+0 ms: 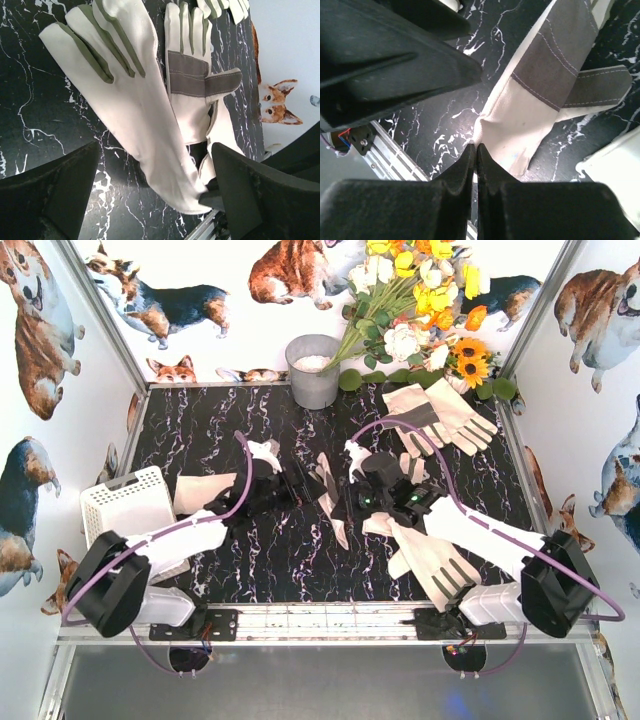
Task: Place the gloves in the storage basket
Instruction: Turn over the glove at the center of the board.
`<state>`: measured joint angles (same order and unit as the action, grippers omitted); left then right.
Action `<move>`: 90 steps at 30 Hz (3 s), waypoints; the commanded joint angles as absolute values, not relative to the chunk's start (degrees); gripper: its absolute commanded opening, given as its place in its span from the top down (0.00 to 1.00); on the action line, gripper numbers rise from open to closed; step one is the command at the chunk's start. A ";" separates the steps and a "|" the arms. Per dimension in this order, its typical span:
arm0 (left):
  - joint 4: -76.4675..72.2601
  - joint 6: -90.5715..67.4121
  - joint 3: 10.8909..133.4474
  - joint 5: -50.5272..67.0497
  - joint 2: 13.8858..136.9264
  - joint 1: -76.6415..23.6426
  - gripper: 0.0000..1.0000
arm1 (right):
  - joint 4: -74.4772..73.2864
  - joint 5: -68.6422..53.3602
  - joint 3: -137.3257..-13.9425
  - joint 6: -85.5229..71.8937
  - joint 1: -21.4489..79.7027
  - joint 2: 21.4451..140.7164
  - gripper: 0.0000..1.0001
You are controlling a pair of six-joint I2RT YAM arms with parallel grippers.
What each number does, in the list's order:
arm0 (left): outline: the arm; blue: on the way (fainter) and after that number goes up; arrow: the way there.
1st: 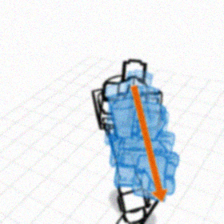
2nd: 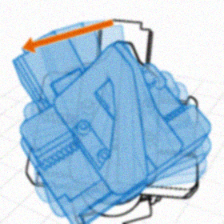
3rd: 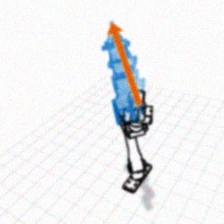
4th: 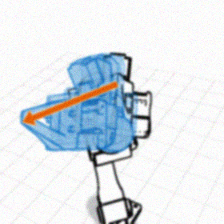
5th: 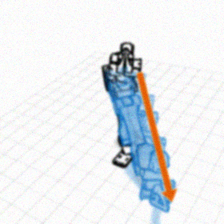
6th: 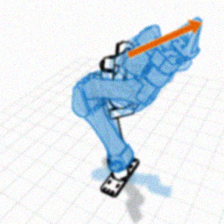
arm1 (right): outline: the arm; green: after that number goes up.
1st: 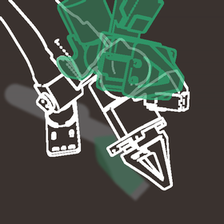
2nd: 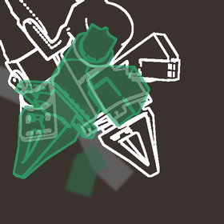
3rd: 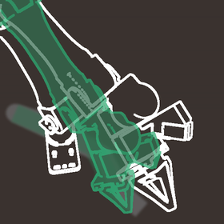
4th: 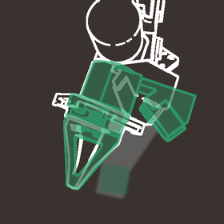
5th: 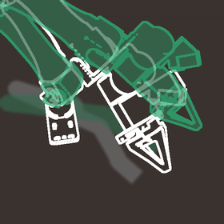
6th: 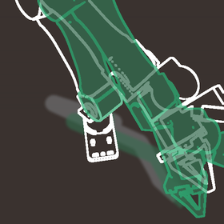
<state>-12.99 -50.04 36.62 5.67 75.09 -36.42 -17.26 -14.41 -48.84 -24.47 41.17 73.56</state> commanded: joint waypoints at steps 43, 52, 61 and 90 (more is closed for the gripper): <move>-12.75 -52.02 24.79 -4.73 71.32 -37.07 1.00 | -10.03 -13.08 -48.10 -44.60 36.12 88.26 0.49; -11.60 -51.50 24.70 -5.25 70.14 -37.07 1.00 | -5.84 -13.92 -47.72 -46.02 35.70 92.36 0.48; -11.36 -51.50 24.03 -5.24 69.12 -37.04 1.00 | -1.10 -13.99 -48.53 -47.18 35.09 97.70 0.50; -2.38 -47.46 23.06 -4.46 66.81 -36.64 1.00 | -5.10 -8.77 -37.78 -45.17 29.44 87.81 1.00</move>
<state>-5.63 -50.28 22.92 -3.95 64.69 -37.32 -0.23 -14.52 -40.97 -48.31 32.08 89.97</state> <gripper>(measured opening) 0.009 0.057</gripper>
